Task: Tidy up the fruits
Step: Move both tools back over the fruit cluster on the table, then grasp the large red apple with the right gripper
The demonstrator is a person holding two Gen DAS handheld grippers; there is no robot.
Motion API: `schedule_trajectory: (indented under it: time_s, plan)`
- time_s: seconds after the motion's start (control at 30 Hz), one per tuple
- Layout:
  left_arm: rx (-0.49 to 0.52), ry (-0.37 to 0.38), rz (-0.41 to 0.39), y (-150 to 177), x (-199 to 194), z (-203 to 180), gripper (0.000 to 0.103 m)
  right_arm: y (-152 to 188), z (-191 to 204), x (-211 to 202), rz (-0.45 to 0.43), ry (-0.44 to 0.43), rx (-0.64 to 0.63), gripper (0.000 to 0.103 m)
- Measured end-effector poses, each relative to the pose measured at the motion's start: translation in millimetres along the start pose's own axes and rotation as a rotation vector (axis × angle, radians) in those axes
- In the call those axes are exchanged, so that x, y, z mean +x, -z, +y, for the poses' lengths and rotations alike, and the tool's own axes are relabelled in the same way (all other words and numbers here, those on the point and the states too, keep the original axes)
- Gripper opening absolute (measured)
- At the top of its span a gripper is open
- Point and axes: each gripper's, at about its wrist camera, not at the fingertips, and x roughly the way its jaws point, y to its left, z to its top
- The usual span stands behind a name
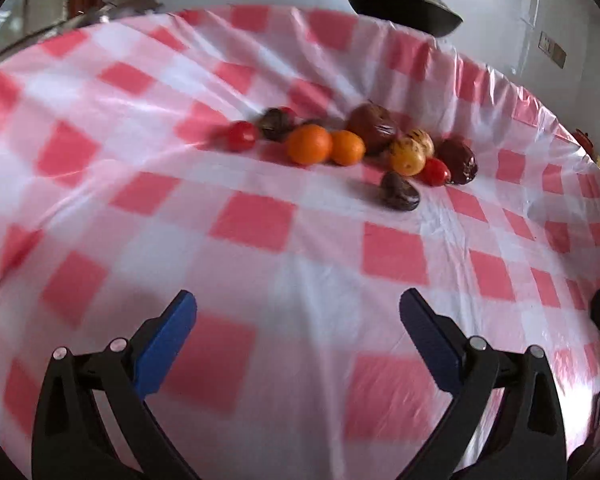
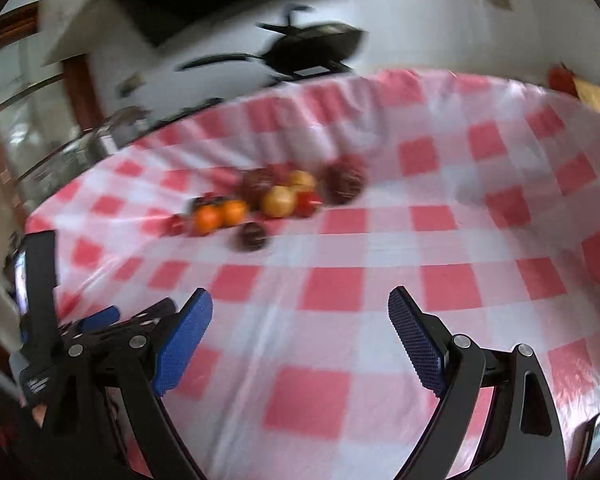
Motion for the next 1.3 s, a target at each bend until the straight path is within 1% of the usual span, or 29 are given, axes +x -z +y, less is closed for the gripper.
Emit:
schedule_trajectory:
  time_s: [0.07, 0.1, 0.2, 0.23, 0.27, 0.3, 0.37, 0.4, 0.47, 0.53, 0.57, 0.6, 0.7, 0.83, 0.9, 0.97, 1.07, 1.2, 1.27, 1.3]
  plan:
    - [-0.003, 0.008, -0.013, -9.8, 7.4, -4.8, 0.102, -5.4, -15.4, 19.9, 0.034, 0.032, 0.046, 0.087]
    - [-0.004, 0.009, -0.006, -14.0, 13.0, -5.7, 0.102, -6.7, -21.7, 26.5, 0.041, 0.037, 0.058, 0.087]
    - [-0.044, 0.038, 0.074, -17.6, 30.5, -0.9, 0.102, -18.8, -37.6, 55.6, 0.075, 0.054, 0.112, 0.087]
    - [-0.059, 0.037, 0.088, -17.8, 33.2, 0.9, 0.102, -23.1, -43.2, 66.3, 0.082, 0.057, 0.131, 0.087]
    - [-0.058, 0.033, 0.078, -17.5, 33.2, -0.3, 0.102, -27.3, -47.7, 76.0, 0.086, 0.065, 0.143, 0.087]
    - [-0.058, 0.027, 0.086, -16.4, 34.2, -0.8, 0.102, -31.0, -51.3, 83.9, 0.092, 0.076, 0.148, 0.087]
    - [-0.041, 0.002, 0.094, -16.3, 35.2, -4.5, 0.102, -39.2, -56.0, 104.2, 0.111, 0.090, 0.148, 0.087]
    - [-0.027, -0.012, 0.101, -16.3, 36.0, -7.1, 0.102, -43.5, -56.8, 110.4, 0.118, 0.084, 0.147, 0.087]
    - [0.015, -0.051, 0.120, -16.1, 37.2, -12.6, 0.102, -53.5, -56.4, 121.1, 0.106, 0.087, 0.129, 0.087]
    - [0.069, -0.110, 0.150, -15.4, 41.1, -20.7, 0.102, -65.7, -51.4, 134.6, 0.087, 0.117, 0.076, 0.087]
    - [0.087, -0.132, 0.151, -15.1, 41.9, -23.9, 0.102, -72.5, -48.7, 144.9, 0.087, 0.127, 0.050, 0.084]
    - [0.091, -0.137, 0.147, -14.4, 40.9, -23.9, 0.102, -77.0, -46.7, 150.9, 0.088, 0.130, 0.039, 0.083]
    - [0.074, -0.118, 0.152, -14.3, 40.2, -18.3, 0.102, -91.8, -44.0, 173.4, 0.091, 0.139, 0.033, 0.073]
    - [0.079, -0.117, 0.151, -13.3, 39.9, -17.6, 0.102, -105.3, -40.8, 200.2, 0.121, 0.154, 0.031, 0.067]
    - [0.079, -0.118, 0.150, -12.9, 39.4, -18.3, 0.102, -110.5, -40.0, 210.3, 0.129, 0.163, 0.036, 0.067]
    - [0.080, -0.118, 0.151, -13.0, 39.3, -18.5, 0.102, -113.9, -39.8, 220.1, 0.148, 0.162, 0.050, 0.063]
    - [0.080, -0.118, 0.151, -13.0, 39.7, -19.1, 0.102, -117.9, -32.5, 235.3, 0.190, 0.201, 0.014, 0.062]
    - [0.080, -0.119, 0.151, -13.4, 39.8, -19.7, 0.102, -125.4, -30.4, 256.6, 0.236, 0.218, 0.008, 0.061]
    - [0.080, -0.119, 0.151, -13.4, 39.8, -19.9, 0.102, -127.7, -31.0, 260.2, 0.241, 0.211, 0.005, 0.056]
    - [0.080, -0.119, 0.151, -13.4, 39.7, -19.8, 0.102, -127.9, -31.1, 258.4, 0.246, 0.202, 0.001, 0.056]
